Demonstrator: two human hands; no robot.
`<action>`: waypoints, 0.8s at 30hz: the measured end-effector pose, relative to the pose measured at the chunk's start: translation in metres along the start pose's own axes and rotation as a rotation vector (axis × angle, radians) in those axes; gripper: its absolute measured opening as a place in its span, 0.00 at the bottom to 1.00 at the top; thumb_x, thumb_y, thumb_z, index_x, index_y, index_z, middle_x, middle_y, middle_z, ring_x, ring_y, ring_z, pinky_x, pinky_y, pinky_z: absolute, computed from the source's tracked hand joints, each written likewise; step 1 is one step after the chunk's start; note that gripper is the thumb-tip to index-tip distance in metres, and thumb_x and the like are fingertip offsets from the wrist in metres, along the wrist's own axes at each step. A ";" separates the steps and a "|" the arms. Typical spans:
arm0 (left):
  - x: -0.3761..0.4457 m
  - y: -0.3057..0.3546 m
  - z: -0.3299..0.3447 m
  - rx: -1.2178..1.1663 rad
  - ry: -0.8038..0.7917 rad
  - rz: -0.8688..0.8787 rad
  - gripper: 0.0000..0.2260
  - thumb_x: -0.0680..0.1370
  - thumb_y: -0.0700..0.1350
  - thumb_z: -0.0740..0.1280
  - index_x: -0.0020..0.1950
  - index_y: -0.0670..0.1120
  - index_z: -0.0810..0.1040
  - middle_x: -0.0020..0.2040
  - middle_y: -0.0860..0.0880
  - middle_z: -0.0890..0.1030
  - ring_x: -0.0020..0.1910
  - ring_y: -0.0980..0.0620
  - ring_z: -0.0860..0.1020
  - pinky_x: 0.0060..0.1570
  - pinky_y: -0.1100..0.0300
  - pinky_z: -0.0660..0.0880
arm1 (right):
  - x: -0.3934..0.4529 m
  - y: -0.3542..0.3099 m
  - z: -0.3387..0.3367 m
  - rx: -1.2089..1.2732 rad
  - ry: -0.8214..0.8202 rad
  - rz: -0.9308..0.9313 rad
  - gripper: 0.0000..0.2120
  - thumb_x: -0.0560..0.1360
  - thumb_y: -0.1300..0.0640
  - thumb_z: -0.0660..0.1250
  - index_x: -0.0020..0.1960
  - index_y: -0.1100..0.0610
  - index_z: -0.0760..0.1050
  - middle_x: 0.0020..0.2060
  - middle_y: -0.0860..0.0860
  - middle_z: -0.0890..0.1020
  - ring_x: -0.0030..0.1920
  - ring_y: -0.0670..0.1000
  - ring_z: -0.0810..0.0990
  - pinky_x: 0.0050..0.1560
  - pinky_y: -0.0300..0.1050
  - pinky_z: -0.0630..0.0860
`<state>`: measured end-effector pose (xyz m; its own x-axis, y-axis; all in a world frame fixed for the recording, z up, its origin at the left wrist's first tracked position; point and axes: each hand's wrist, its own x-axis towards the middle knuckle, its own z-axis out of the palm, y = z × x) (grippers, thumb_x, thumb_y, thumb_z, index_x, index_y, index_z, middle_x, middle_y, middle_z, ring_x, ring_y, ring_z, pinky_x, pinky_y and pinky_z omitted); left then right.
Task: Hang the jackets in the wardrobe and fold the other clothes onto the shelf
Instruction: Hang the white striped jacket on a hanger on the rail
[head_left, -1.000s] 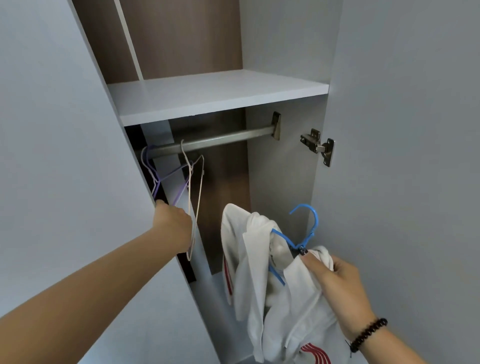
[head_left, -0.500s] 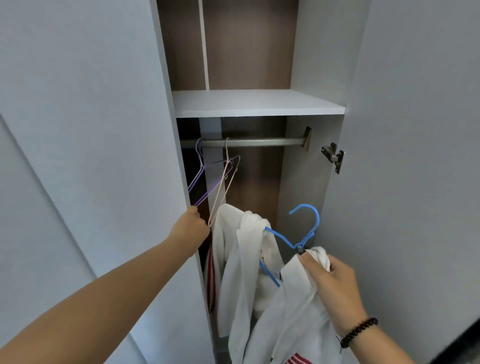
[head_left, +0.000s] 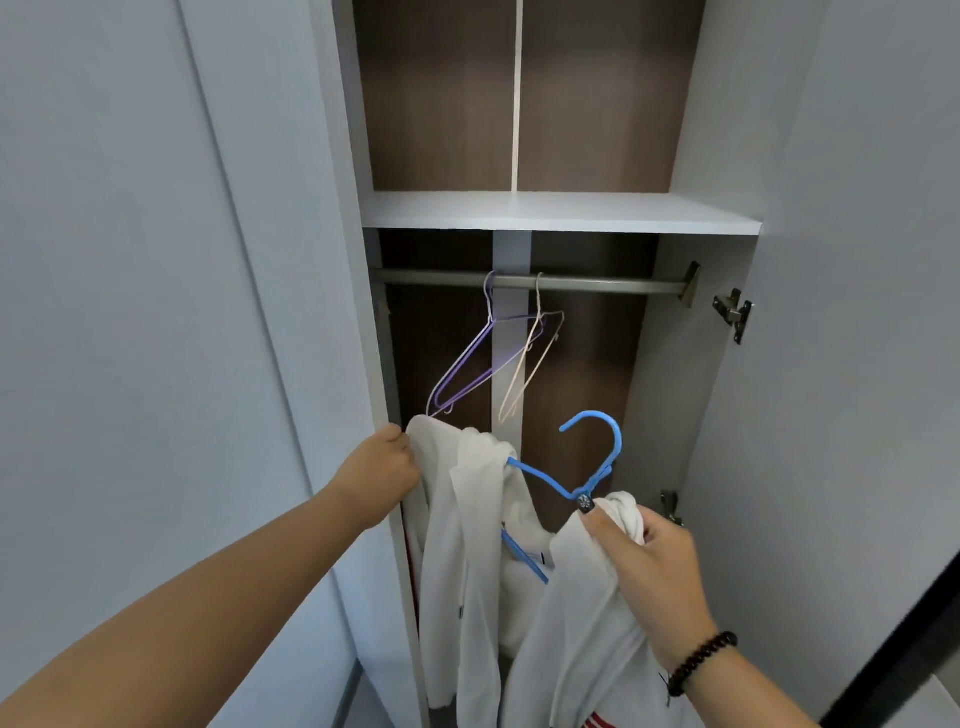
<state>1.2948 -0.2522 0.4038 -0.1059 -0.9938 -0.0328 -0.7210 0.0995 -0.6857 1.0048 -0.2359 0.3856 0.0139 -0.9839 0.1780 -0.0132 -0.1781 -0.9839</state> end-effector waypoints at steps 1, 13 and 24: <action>-0.010 -0.003 0.002 0.009 -0.007 0.000 0.17 0.77 0.43 0.70 0.64 0.39 0.76 0.62 0.42 0.78 0.62 0.44 0.72 0.69 0.52 0.65 | -0.003 0.000 0.004 0.002 -0.012 -0.002 0.19 0.70 0.57 0.73 0.27 0.59 0.67 0.24 0.48 0.67 0.26 0.45 0.63 0.26 0.34 0.63; -0.115 -0.057 0.051 0.081 0.129 0.201 0.07 0.69 0.40 0.73 0.46 0.43 0.81 0.44 0.47 0.82 0.48 0.47 0.79 0.58 0.57 0.72 | -0.059 -0.004 0.097 0.033 -0.080 0.041 0.15 0.69 0.58 0.74 0.35 0.68 0.73 0.26 0.52 0.73 0.29 0.47 0.69 0.28 0.40 0.69; -0.199 -0.140 0.119 0.150 0.321 0.226 0.07 0.60 0.38 0.62 0.29 0.49 0.75 0.28 0.53 0.73 0.32 0.51 0.74 0.38 0.61 0.71 | -0.110 -0.004 0.193 0.094 -0.099 0.093 0.13 0.70 0.56 0.74 0.35 0.64 0.76 0.29 0.53 0.76 0.32 0.48 0.73 0.35 0.44 0.72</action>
<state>1.4983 -0.0745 0.4196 -0.4753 -0.8796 0.0177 -0.5497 0.2813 -0.7866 1.1968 -0.1248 0.3672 0.1151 -0.9894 0.0884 0.0745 -0.0802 -0.9940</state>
